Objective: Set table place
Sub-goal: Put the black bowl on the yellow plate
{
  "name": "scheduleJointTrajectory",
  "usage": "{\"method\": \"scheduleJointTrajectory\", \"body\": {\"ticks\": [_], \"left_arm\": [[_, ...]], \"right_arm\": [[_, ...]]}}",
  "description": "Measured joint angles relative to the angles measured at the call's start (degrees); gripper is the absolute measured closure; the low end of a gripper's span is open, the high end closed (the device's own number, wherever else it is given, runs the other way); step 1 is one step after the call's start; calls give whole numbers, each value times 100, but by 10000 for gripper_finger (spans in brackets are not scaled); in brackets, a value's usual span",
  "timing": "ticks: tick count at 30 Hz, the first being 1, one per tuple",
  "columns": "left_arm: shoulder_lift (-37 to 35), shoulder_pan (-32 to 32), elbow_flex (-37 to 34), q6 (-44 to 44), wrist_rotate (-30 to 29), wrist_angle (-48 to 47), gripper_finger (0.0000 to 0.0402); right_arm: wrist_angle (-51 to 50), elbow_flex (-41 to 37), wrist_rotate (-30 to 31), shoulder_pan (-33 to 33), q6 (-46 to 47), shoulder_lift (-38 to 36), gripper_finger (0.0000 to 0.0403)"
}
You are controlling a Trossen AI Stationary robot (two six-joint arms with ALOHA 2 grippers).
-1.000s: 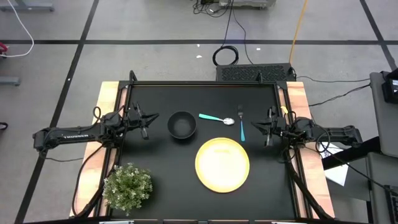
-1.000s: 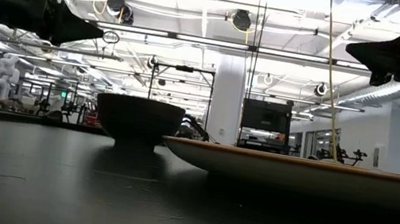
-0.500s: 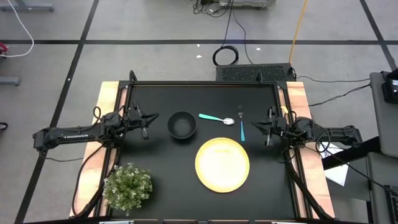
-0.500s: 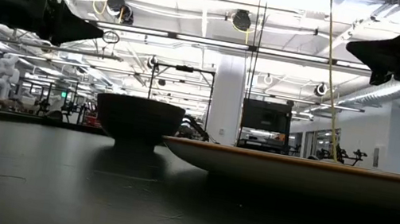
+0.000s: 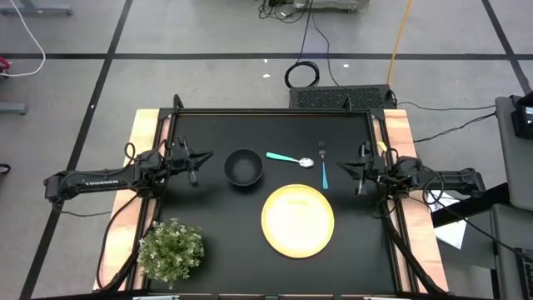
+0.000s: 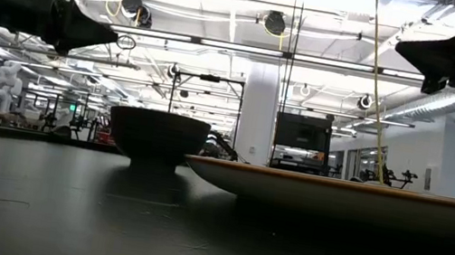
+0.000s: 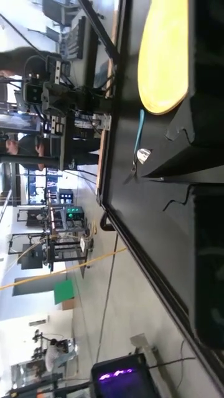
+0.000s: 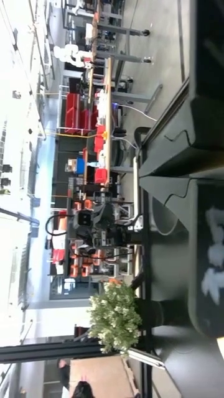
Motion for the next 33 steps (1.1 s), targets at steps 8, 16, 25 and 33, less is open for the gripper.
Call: {"method": "scheduleJointTrajectory", "body": {"ticks": [8, 16, 25, 33], "left_arm": [[2, -2, 0, 2, 2, 39, 376], [2, 1, 86, -96, -272, 20, 376], [14, 1, 1533, -326, -393, -1764, 398], [569, 1, 2584, -778, -1030, -3302, 400]], "right_arm": [[175, -2, 0, 0, 0, 0, 403], [164, -1, -1, 0, -12, 0, 403], [110, 0, -2, 0, -206, 0, 403], [24, -1, -1, 0, -205, 2, 403]]}}
